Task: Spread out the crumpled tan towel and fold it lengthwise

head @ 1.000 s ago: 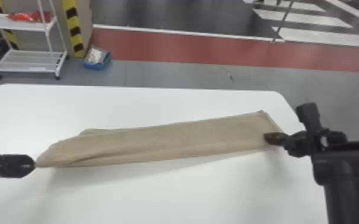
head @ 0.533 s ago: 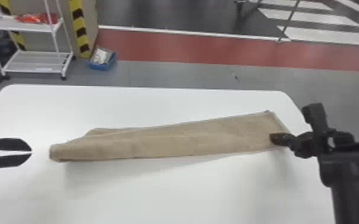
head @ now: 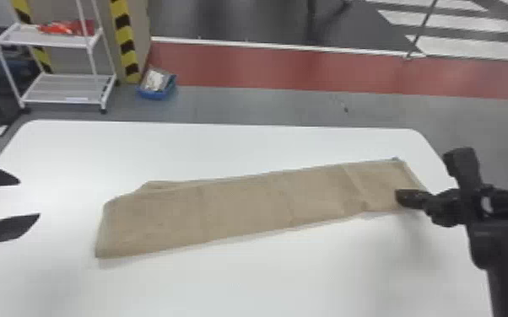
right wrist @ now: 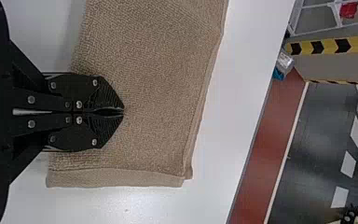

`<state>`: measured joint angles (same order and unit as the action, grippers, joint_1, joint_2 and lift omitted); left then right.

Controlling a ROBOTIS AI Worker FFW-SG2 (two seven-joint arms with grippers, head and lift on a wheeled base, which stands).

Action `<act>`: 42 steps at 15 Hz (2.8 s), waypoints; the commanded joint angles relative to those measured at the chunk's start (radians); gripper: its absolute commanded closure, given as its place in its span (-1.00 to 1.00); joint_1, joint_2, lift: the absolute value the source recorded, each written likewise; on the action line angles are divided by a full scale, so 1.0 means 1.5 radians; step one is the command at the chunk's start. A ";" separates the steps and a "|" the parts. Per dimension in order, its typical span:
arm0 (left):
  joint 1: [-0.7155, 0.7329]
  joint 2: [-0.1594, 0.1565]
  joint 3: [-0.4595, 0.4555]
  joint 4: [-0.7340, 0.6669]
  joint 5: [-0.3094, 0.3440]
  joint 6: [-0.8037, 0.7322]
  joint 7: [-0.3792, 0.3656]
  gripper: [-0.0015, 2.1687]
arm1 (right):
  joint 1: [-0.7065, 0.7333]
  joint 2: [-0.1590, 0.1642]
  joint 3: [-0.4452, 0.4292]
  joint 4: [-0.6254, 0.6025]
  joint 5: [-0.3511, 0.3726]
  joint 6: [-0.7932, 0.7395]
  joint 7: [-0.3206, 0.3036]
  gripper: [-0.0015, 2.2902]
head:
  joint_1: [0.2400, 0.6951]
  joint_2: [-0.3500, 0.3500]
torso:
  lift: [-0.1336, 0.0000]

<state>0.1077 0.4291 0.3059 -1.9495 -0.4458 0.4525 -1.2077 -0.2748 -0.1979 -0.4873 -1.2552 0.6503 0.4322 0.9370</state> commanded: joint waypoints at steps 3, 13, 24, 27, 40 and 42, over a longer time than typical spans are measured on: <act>-0.032 -0.060 -0.018 -0.006 0.088 0.205 0.079 -0.86 | 0.014 0.001 -0.021 -0.020 -0.009 0.006 0.007 0.94 | 1.00 -0.31 | -0.86; -0.069 -0.138 -0.072 -0.027 0.154 0.434 0.219 -0.87 | 0.065 0.005 -0.061 -0.103 -0.081 0.010 0.024 0.94 | 1.00 -0.54 | -0.86; -0.124 -0.202 -0.140 -0.002 0.216 0.473 0.366 -0.65 | 0.170 0.044 -0.126 -0.279 -0.207 0.037 0.040 -0.48 | 1.00 -0.73 | -0.86; -0.155 -0.205 -0.155 0.052 0.208 0.457 0.393 -0.64 | 0.188 0.046 -0.154 -0.297 -0.224 0.037 0.041 -0.48 | 1.00 -0.79 | -0.86; -0.208 -0.207 -0.207 0.167 0.150 0.406 0.360 0.02 | 0.204 0.045 -0.192 -0.291 -0.249 0.035 0.057 -0.48 | 1.00 -0.94 | -0.86; -0.201 -0.207 -0.206 0.164 0.150 0.426 0.346 0.17 | 0.203 0.045 -0.192 -0.285 -0.252 0.035 0.056 -0.48 | 1.00 -0.95 | -0.86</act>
<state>-0.2011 0.1177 -0.0036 -1.7004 -0.2206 1.0740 -0.6857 0.0305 -0.1307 -0.7750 -1.6889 0.2752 0.4849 1.0223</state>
